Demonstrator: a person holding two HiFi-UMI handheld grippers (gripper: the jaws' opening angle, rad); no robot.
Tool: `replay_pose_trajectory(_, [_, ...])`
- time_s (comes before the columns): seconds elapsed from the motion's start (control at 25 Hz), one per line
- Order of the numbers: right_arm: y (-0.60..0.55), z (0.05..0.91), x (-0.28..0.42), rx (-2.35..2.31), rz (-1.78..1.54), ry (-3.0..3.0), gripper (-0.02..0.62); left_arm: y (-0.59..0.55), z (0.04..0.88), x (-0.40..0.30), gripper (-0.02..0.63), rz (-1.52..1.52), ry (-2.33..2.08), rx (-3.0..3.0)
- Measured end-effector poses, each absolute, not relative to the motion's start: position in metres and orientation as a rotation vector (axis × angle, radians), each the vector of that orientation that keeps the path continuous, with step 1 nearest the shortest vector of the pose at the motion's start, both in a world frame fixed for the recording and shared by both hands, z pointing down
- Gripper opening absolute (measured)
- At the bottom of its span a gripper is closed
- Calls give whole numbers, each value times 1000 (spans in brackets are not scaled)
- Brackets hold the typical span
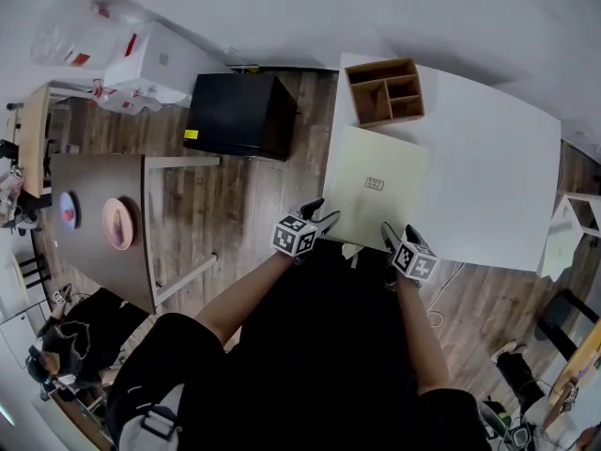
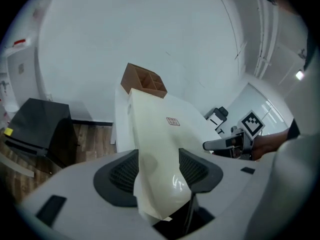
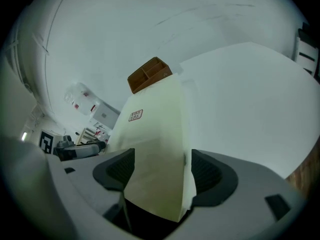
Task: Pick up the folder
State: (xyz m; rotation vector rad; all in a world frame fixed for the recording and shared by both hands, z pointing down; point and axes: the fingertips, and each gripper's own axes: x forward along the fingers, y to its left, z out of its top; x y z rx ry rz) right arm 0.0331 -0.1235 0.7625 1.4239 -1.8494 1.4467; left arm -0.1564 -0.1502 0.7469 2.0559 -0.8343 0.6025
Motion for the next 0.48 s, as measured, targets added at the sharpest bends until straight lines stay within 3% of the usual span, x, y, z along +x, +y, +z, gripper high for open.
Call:
replay_pose_trajectory(0.2, [-115,775,30,1372,1473,-1814,339,-141,763,-155,288,607,-742,1990])
replay_pose_trajectory(0.48, [-110,788,29,1369,1644,-1801,351,-135,783,-151,299,615,-669,1930])
